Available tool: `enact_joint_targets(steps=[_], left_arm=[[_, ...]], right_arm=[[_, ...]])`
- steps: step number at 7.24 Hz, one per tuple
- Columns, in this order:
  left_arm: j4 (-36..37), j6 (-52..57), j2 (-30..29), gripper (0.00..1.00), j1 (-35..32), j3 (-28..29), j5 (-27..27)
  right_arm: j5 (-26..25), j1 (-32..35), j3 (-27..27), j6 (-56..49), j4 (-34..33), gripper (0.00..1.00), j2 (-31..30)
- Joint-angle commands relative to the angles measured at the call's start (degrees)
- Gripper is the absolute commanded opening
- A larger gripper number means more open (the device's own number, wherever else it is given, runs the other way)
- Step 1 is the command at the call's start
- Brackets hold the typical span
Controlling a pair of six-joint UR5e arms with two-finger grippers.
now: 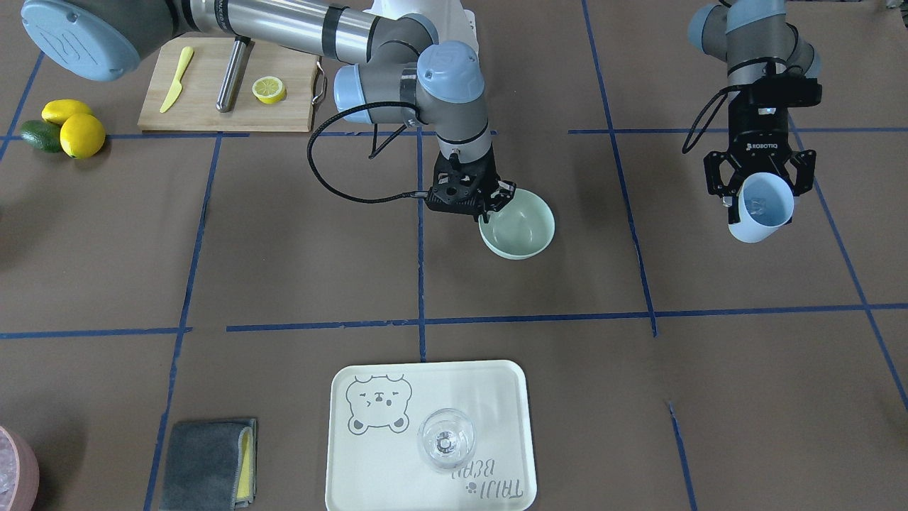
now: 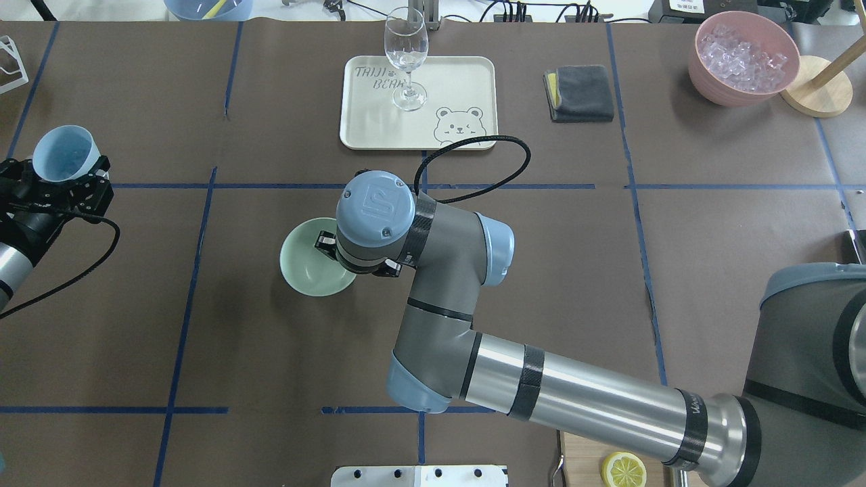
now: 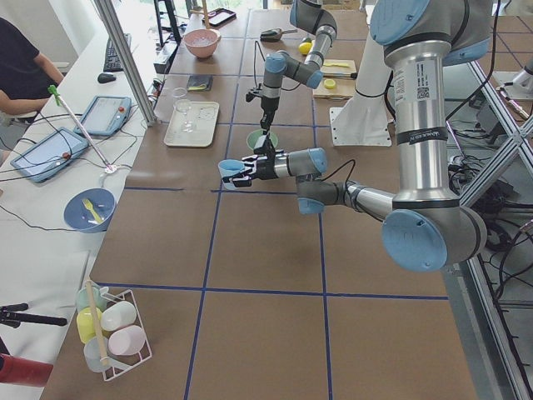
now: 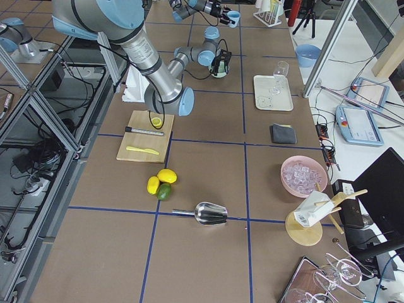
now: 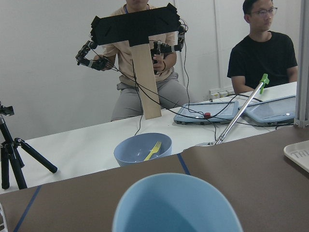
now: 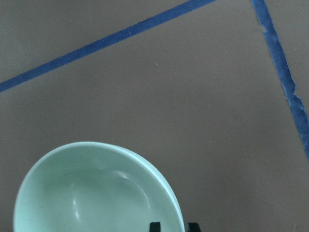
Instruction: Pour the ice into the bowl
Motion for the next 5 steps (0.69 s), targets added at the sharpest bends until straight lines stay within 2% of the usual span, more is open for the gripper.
enact_joint_targets(steps=[1, 2, 3, 4, 5], left_arm=[[3.75, 5.22, -1.21, 0.00, 2.91, -0.04, 4.46], [7.96, 5.15, -4.61, 0.00, 4.93, -0.13, 6.32], [9.74, 4.37, -6.64, 0.00, 7.56, -0.30, 8.87], [9.93, 4.36, -7.27, 0.00, 11.94, -0.30, 15.51], [12.37, 4.45, -10.15, 0.00, 15.99, -0.22, 20.53]], right_arm=[[6.06, 3.46, 4.85, 0.00, -3.48, 1.00, -0.84], [7.23, 4.78, 10.88, -0.17, -7.16, 1.00, -3.97], [7.68, 5.84, 17.29, -1.22, -8.07, 1.00, -8.96], [8.55, 7.16, 22.14, -3.05, -8.08, 1.00, -13.89], [10.30, 8.82, 24.19, -4.12, -8.08, 1.00, -16.37]])
